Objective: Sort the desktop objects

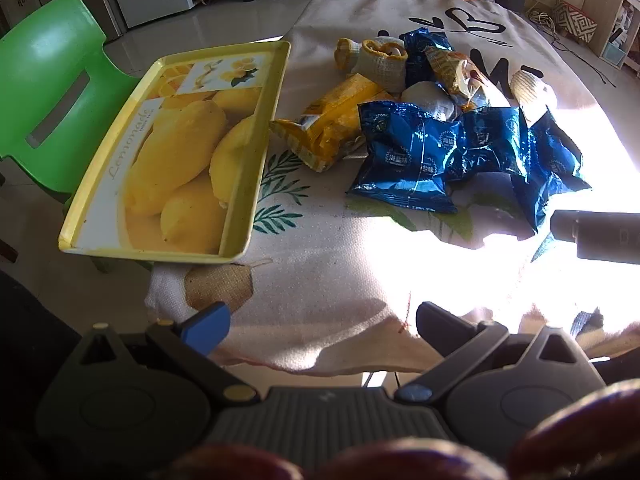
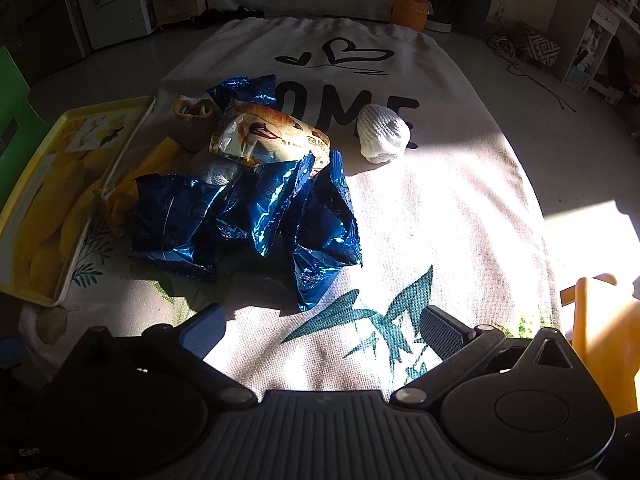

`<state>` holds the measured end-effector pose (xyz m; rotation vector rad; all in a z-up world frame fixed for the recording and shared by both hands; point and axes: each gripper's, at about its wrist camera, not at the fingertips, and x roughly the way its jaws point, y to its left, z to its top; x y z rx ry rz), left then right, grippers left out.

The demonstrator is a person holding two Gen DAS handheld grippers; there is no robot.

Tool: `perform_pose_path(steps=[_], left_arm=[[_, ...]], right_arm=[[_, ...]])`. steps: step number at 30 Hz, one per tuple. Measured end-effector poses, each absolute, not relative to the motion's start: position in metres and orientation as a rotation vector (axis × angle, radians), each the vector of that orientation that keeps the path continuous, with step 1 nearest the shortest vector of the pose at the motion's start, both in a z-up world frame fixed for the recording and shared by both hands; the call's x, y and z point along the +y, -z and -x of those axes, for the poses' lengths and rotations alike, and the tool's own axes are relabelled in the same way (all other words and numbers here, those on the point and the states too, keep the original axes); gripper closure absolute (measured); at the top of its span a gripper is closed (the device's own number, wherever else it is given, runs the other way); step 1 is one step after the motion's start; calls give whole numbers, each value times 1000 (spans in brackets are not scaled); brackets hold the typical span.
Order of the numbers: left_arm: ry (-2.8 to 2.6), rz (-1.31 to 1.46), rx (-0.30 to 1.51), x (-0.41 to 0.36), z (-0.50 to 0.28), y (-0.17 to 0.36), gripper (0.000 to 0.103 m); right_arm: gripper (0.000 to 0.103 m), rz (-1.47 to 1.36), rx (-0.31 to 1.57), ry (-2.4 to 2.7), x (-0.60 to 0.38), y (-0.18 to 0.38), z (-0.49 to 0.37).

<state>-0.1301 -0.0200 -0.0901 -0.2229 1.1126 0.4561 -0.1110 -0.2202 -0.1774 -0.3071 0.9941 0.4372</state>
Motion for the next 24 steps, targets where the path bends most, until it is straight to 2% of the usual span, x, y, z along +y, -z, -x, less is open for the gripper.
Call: perform_pose_path(steps=[17,24], left_arm=[[-455,256,1111,-18,129,91,0],[-417,299,1099,-17,121,86,0]], right_arm=[[0,312,996,-444,-217,179,112],[0,228,1026,-431,-224,177,104]])
